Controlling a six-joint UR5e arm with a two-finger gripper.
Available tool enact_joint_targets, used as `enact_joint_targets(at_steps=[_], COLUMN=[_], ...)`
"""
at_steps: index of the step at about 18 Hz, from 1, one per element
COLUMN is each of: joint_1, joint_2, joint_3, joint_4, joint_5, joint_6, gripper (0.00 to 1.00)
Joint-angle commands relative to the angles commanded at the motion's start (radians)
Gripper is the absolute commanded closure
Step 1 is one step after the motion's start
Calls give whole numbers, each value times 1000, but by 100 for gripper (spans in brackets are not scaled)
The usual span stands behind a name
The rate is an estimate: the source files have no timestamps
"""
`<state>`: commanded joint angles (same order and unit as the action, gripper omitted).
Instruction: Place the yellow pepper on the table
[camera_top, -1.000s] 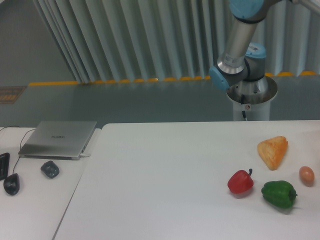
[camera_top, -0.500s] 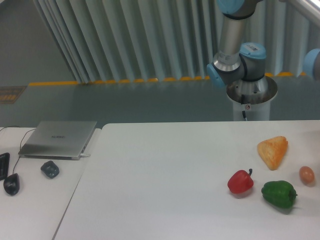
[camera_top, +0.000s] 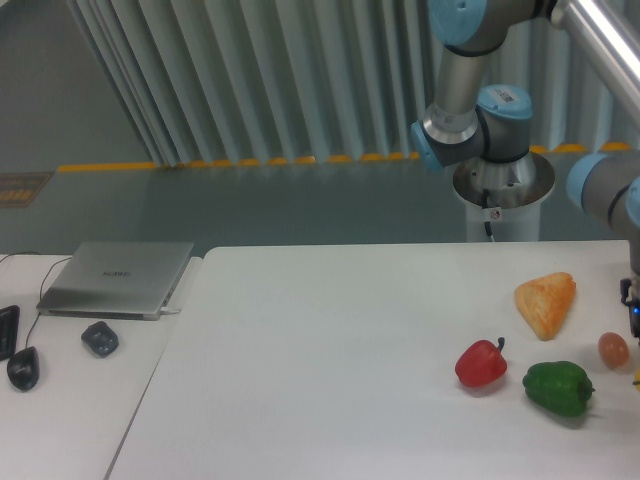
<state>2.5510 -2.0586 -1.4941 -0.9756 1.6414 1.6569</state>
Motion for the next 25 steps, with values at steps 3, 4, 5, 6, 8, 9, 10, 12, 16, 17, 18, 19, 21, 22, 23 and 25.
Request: enact_joint_targets(at_steps=[3,4,5,6,8,9,10,12,16,17,18,19,21,22,23,25], joint_1=[0,0,0,0,0,0,0,-2,2,5,6,9,21,24,25,37], joint_2=[-2,0,1,3,3,3,5,12,44,49,54,63,75,87,97,107], joint_3=[-11,-17,-18,-20,-21,-23,-23,-26,-43,-35,-34,-34,-48,-46,-37,-20], joint_4=[0,0,2,2,5,6,8,9,8,6,5,0,-9,-30,-73,-142], joint_5=[0,0,0,0,0,0,-2,0,-12,-41,-58,-64,-63,-60,-60,-61], joint_6=[-23,-23,-23,-23,-26,-37,-36,-31,-45,-43,-43,-43,-43,-43,-42,-40], gripper=[50,50,50,38,17,0,0,0,0,0,0,0,0,0,0,0])
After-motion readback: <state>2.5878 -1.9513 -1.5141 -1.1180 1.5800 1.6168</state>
